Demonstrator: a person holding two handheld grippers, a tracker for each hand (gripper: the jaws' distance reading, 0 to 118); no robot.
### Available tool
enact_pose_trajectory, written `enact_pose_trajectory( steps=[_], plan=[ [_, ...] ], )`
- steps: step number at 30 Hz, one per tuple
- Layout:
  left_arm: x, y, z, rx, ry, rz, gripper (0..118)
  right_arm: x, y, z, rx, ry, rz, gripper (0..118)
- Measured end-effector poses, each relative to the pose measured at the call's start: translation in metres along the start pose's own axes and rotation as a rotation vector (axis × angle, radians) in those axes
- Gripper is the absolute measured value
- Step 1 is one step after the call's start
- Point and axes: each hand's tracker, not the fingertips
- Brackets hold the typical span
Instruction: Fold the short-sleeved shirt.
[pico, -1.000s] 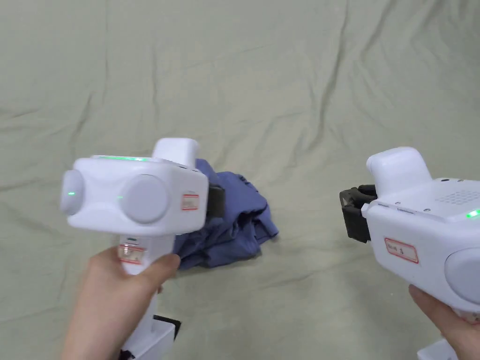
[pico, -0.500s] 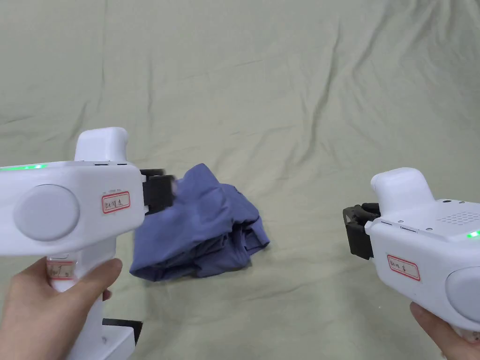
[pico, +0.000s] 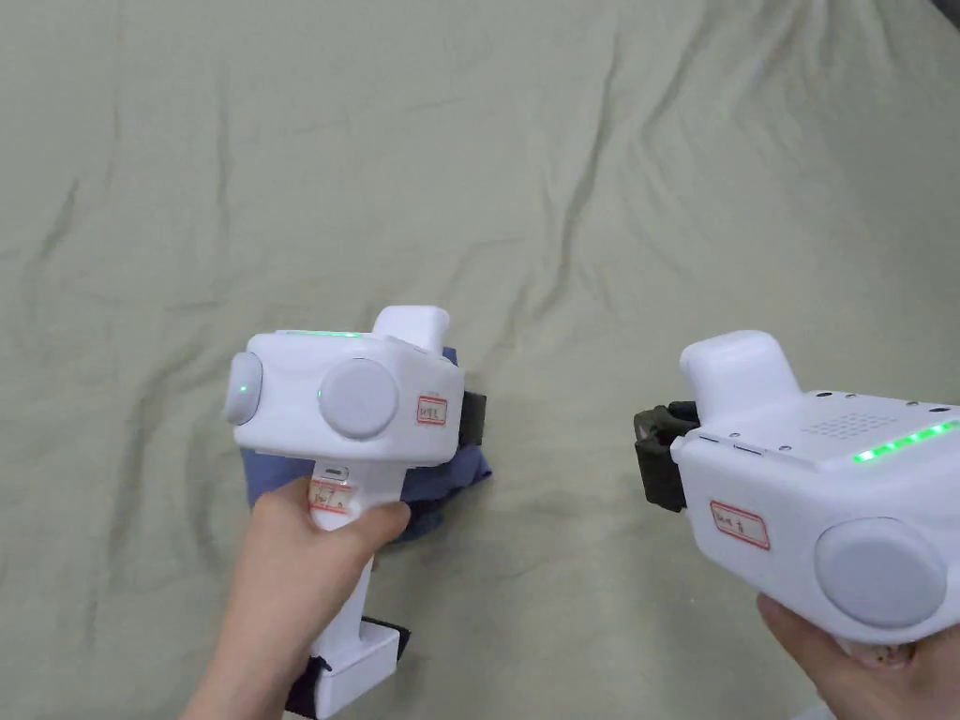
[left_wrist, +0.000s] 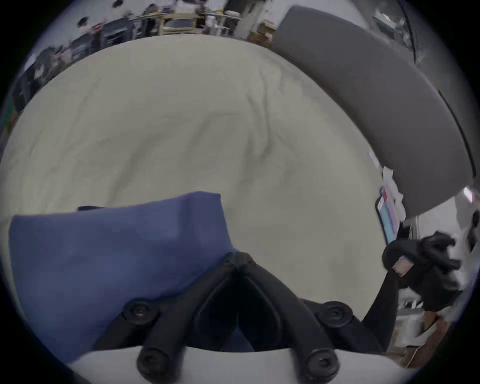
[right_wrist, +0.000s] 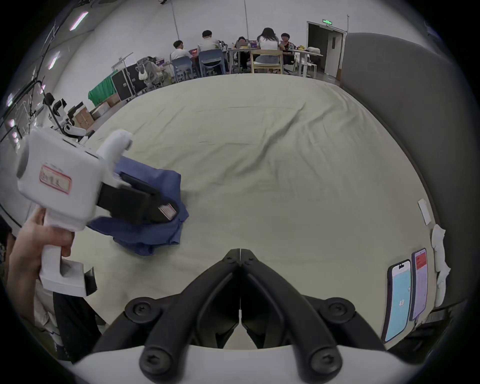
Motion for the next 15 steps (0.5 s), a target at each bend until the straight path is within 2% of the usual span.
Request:
enact_pose_trajectory(
  steps=[4, 7, 10, 12, 15],
  plan=[
    [-0.019, -0.01, 0.042, 0.059, -0.088, 0.133, 0, -0.007, 0.006, 0.005, 0.017, 0.014, 0.007, 2],
    [-0.033, -0.023, 0.115, 0.2, -0.1, 0.128, 0, -0.023, 0.02, 0.007, 0.036, 0.043, 0.041, 2],
    [-0.056, -0.046, 0.182, 0.339, 0.042, 0.149, 0, -0.053, 0.043, 0.01, 0.084, 0.088, 0.121, 2],
    [-0.074, -0.064, 0.209, 0.347, 0.13, 0.198, 0, -0.077, 0.059, 0.01, 0.109, 0.13, 0.169, 2],
    [-0.105, -0.087, 0.22, 0.352, 0.157, 0.28, 0, -0.113, 0.079, 0.003, 0.127, 0.163, 0.234, 2]
  ],
)
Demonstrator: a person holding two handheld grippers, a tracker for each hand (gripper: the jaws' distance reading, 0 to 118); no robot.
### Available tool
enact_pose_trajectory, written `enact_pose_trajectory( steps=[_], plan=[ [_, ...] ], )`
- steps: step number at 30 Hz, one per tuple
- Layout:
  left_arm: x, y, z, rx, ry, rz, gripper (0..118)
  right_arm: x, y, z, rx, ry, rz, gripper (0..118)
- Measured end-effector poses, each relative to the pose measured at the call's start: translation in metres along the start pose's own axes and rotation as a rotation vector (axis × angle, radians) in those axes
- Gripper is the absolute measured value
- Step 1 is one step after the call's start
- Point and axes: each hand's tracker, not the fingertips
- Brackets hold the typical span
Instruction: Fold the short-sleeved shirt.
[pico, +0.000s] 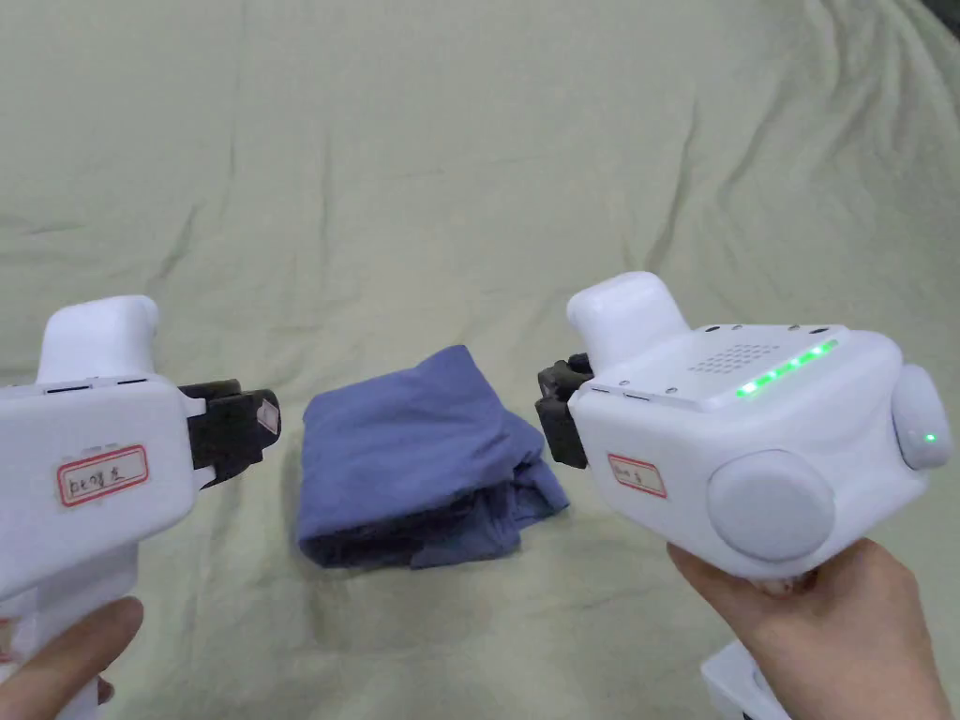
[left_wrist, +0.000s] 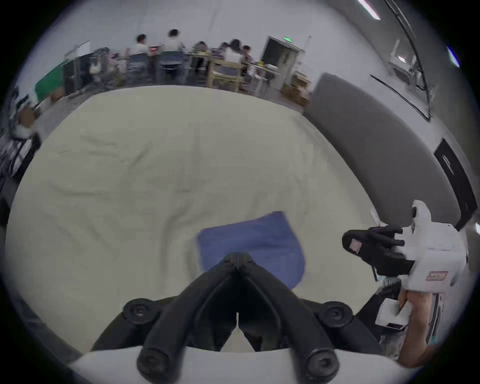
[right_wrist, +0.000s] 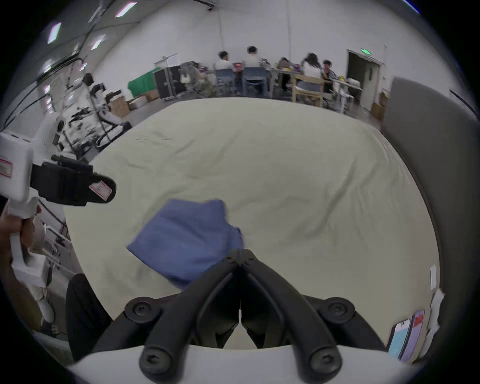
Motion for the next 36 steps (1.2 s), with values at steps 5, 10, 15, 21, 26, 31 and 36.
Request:
enact_pose_trajectory(
  steps=[5, 10, 15, 21, 26, 31, 36],
  plan=[
    [-0.034, -0.018, -0.019, -0.04, -0.02, 0.097, 0, -0.033, 0.019, -0.07, -0.119, 0.021, 0.077, 2],
    [-0.051, -0.03, -0.059, -0.113, -0.131, 0.211, 2, -0.02, -0.028, -0.154, -0.304, -0.12, 0.125, 2],
    [-0.068, -0.041, -0.106, -0.121, -0.36, 0.365, 104, 0.011, -0.028, -0.136, -0.243, 0.008, -0.007, 2],
    [-0.067, -0.04, -0.133, -0.022, -0.589, 0.485, 107, 0.003, -0.034, -0.131, -0.208, 0.001, 0.032, 2],
    [-0.042, -0.037, -0.181, -0.272, -0.501, 0.344, 107, 0.008, -0.036, -0.13, -0.194, 0.016, 0.01, 2],
    [-0.035, -0.039, -0.179, -0.275, -0.498, 0.336, 64, 0.01, -0.036, -0.123, -0.187, 0.033, 0.0, 2],
    [-0.049, -0.028, -0.157, -0.273, -0.478, 0.289, 62, 0.0, -0.029, -0.101, -0.149, 0.072, -0.034, 2]
  ],
)
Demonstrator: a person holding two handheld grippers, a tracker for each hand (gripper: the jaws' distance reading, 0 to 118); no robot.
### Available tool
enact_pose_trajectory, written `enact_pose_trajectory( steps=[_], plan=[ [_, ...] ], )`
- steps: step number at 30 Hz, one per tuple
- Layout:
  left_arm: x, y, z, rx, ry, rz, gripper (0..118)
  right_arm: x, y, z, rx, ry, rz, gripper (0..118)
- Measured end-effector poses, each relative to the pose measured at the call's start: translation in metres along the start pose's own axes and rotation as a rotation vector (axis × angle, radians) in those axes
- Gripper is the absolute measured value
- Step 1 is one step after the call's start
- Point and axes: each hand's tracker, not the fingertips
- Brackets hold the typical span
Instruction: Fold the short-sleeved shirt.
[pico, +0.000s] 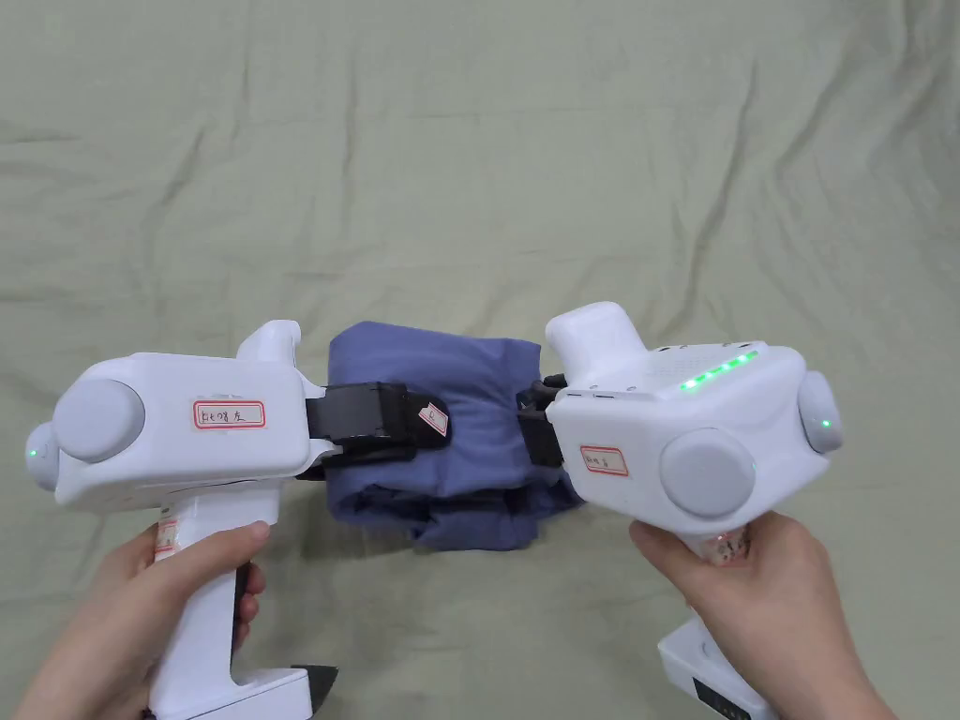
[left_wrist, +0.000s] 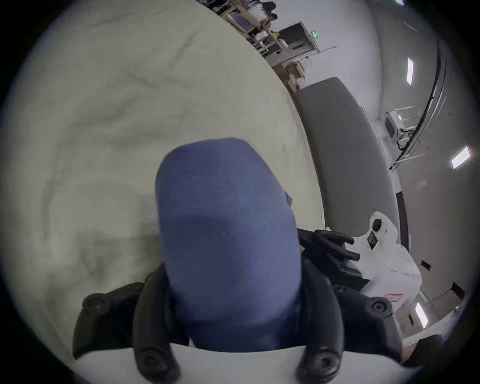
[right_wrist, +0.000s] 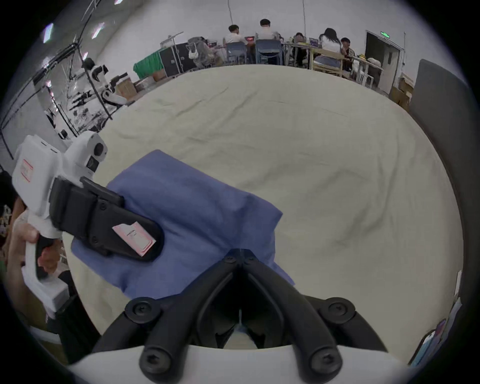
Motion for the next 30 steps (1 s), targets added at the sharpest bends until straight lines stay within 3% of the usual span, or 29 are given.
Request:
enact_pose_trajectory(
  steps=[5, 8, 15, 20, 21, 24, 30],
  plan=[
    [-0.018, 0.016, 0.068, 0.021, 0.089, -0.055, 62, -0.031, 0.01, 0.023, 0.047, 0.032, 0.023, 2],
    [-0.046, 0.028, 0.13, 0.062, 0.227, -0.07, 62, -0.056, 0.019, 0.031, 0.076, 0.07, 0.039, 2],
    [-0.124, 0.037, 0.233, 0.045, 0.474, 0.004, 62, -0.117, 0.041, 0.02, 0.095, 0.141, 0.107, 2],
    [-0.174, 0.029, 0.273, 0.096, 0.43, 0.098, 62, -0.156, 0.055, 0.0, 0.084, 0.19, 0.159, 2],
    [-0.182, 0.026, 0.279, 0.113, 0.436, 0.126, 64, -0.163, 0.057, -0.002, 0.083, 0.203, 0.169, 2],
    [-0.194, 0.012, 0.293, 0.189, 0.546, 0.14, 97, -0.177, 0.061, -0.007, 0.079, 0.227, 0.182, 2],
    [-0.176, -0.016, 0.338, 0.363, 0.796, 0.068, 97, -0.181, 0.062, 0.002, 0.087, 0.241, 0.193, 2]
  ],
)
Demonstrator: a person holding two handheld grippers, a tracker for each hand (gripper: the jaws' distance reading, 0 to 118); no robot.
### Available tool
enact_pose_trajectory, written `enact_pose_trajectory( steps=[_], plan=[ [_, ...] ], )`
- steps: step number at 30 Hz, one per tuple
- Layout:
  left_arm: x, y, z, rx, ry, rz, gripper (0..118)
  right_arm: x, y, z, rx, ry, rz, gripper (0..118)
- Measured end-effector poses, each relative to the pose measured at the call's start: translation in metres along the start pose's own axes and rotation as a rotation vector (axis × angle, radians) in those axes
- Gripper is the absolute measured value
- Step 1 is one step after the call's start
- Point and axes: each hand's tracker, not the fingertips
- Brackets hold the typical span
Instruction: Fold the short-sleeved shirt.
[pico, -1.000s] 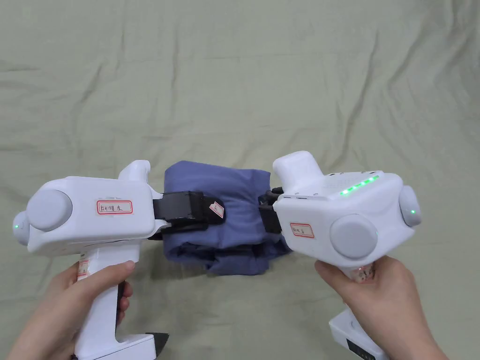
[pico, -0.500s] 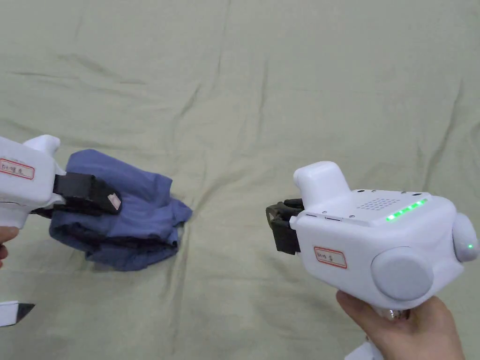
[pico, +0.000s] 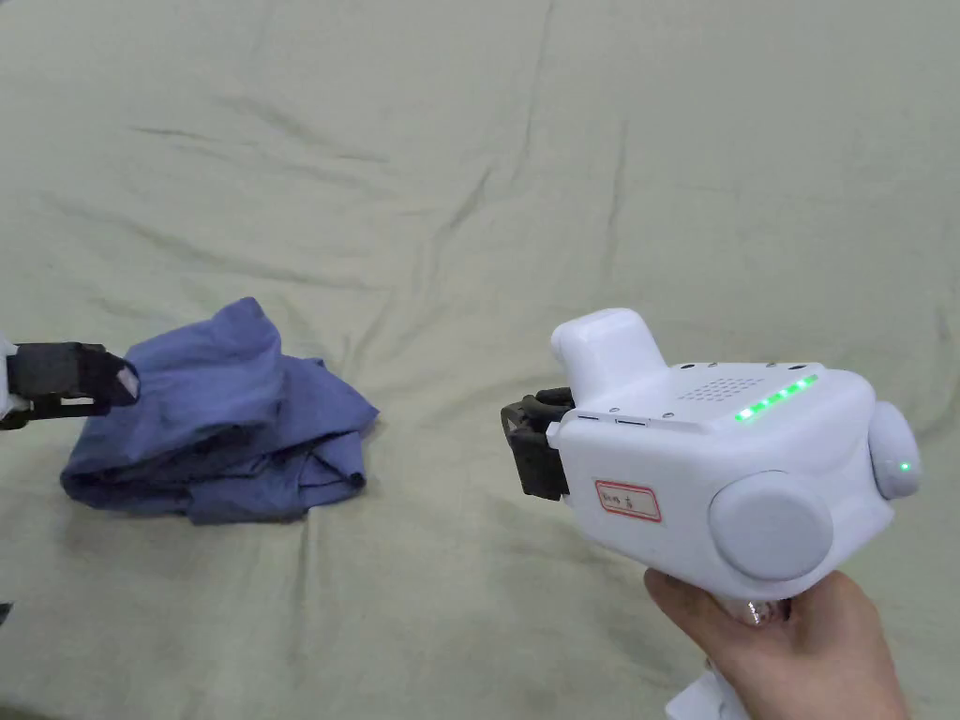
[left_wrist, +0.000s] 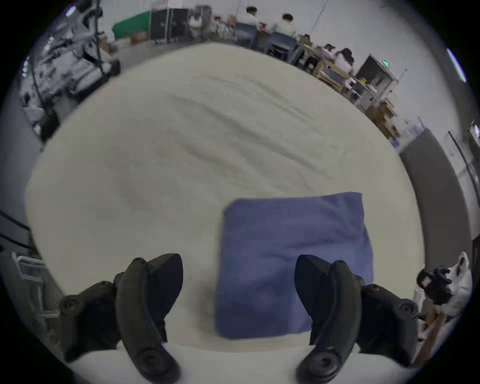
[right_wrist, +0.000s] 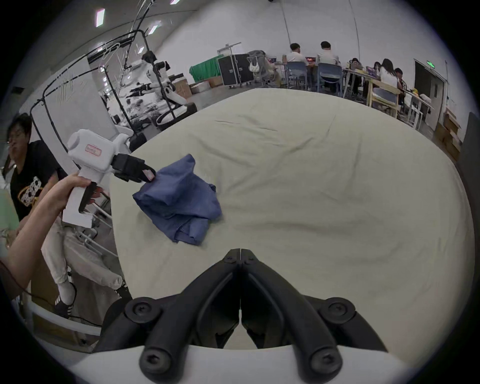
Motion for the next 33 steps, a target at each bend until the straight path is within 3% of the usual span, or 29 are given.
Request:
enact_pose_trajectory(
  steps=[1, 2, 3, 4, 9, 12, 16, 18, 21, 28, 29, 30, 31, 32, 33],
  plan=[
    [0.003, -0.001, 0.015, 0.05, 0.019, -0.014, 89, 0.002, -0.001, 0.005, 0.007, -0.003, 0.001, 2],
    [0.009, -0.003, 0.029, 0.094, 0.005, -0.027, 64, 0.003, -0.001, 0.01, 0.013, -0.008, 0.001, 2],
    [0.015, -0.006, 0.046, 0.148, -0.039, -0.039, 10, 0.006, -0.002, 0.015, 0.022, -0.013, 0.0, 2],
    [0.025, -0.007, 0.061, 0.193, -0.051, -0.035, 0, 0.008, -0.003, 0.022, 0.032, -0.023, -0.005, 2],
    [0.098, -0.017, 0.133, 0.347, -0.069, -0.07, 0, 0.027, -0.01, 0.069, 0.103, -0.066, -0.034, 2],
    [0.163, -0.025, 0.167, 0.452, -0.092, -0.183, 0, 0.043, -0.016, 0.11, 0.169, -0.126, -0.052, 2],
    [0.251, -0.044, 0.198, 0.736, -0.05, -0.311, 0, 0.067, -0.027, 0.176, 0.28, -0.247, -0.083, 2],
    [0.29, -0.05, 0.207, 0.764, -0.084, -0.328, 0, 0.079, -0.032, 0.209, 0.341, -0.32, -0.101, 2],
    [0.338, -0.057, 0.224, 0.783, -0.248, -0.298, 0, 0.097, -0.039, 0.258, 0.434, -0.418, -0.124, 2],
    [0.403, -0.075, 0.267, 0.892, -0.248, -0.318, 0, 0.126, -0.048, 0.353, 0.652, -0.615, -0.134, 3],
    [0.409, -0.076, 0.272, 0.897, -0.239, -0.315, 0, 0.129, -0.047, 0.362, 0.68, -0.631, -0.13, 11],
    [0.415, -0.078, 0.277, 0.915, -0.224, -0.32, 2, 0.131, -0.047, 0.37, 0.701, -0.647, -0.13, 45],
    [0.419, -0.079, 0.281, 0.942, -0.205, -0.337, 16, 0.133, -0.046, 0.377, 0.715, -0.683, -0.127, 82],
    [0.423, -0.08, 0.285, 0.961, -0.172, -0.361, 52, 0.134, -0.044, 0.381, 0.715, -0.7, -0.125, 106],
    [0.428, -0.08, 0.287, 0.971, -0.144, -0.387, 103, 0.136, -0.042, 0.383, 0.71, -0.712, -0.121, 118]
  ],
)
